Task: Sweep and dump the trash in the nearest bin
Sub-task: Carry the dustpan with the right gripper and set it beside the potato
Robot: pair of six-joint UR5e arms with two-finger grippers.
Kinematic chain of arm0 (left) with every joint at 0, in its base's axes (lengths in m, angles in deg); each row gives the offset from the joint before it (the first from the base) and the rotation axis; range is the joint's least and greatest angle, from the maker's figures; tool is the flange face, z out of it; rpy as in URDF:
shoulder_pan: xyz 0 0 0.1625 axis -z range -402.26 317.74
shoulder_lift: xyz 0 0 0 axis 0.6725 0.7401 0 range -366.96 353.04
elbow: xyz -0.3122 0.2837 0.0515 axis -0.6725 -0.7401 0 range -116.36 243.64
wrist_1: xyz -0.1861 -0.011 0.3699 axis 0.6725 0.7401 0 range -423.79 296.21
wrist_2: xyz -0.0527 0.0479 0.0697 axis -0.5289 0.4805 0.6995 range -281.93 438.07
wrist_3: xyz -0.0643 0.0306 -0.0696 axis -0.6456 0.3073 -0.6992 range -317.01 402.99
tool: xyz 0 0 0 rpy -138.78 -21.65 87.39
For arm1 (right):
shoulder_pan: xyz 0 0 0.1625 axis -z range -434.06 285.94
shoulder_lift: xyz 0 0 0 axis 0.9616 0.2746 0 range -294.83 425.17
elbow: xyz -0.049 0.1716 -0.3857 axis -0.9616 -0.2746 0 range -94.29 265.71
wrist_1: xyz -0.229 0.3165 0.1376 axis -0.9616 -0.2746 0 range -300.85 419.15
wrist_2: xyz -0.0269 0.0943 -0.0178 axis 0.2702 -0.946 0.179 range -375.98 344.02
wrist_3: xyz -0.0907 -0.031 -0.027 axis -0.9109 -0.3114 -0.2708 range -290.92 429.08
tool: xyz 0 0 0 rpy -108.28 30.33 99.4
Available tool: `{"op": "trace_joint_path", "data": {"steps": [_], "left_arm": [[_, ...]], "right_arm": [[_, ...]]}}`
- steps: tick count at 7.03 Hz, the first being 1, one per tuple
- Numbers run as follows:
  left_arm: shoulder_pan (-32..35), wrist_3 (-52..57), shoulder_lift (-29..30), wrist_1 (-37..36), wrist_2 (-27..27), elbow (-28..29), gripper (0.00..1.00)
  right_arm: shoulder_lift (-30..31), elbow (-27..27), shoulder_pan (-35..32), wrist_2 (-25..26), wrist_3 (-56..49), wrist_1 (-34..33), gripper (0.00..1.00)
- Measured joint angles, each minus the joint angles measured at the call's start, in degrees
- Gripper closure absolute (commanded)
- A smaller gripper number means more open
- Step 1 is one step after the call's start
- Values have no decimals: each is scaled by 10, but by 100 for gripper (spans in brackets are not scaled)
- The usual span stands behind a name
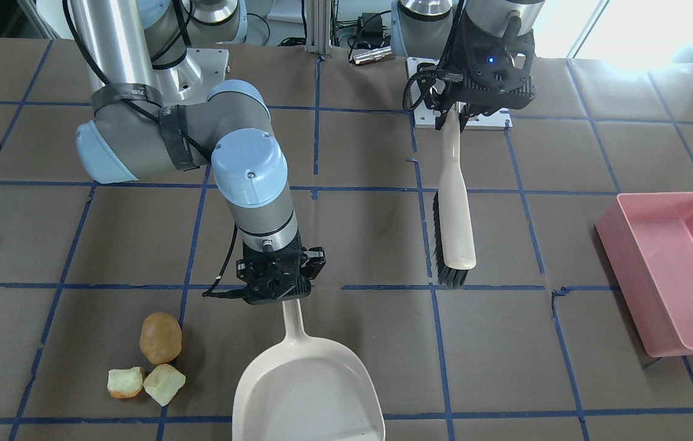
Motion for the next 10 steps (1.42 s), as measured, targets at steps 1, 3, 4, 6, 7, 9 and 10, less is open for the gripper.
{"op": "trace_joint_path", "data": {"steps": [1, 3, 4, 6, 7, 9, 10], "left_arm": [[0, 0, 0, 0, 0, 0, 99], [0, 0, 0, 0, 1, 0, 99], [0, 0, 0, 0, 1, -1, 99], [0, 0, 0, 0, 0, -1, 99], [0, 0, 0, 0, 0, 0, 99], [0, 0, 0, 0, 0, 0, 99], [0, 0, 0, 0, 0, 0, 99]], "right_arm": [[20, -1, 35, -4, -66, 34, 94], [58, -9, 120, -5, -226, 107, 94], [68, -22, 167, -2, -320, 140, 94], [73, -49, 268, 17, -520, 190, 95], [71, -54, 305, 38, -614, 192, 95], [56, -54, 366, 58, -792, 163, 95], [41, -54, 390, 67, -875, 141, 95]]}}
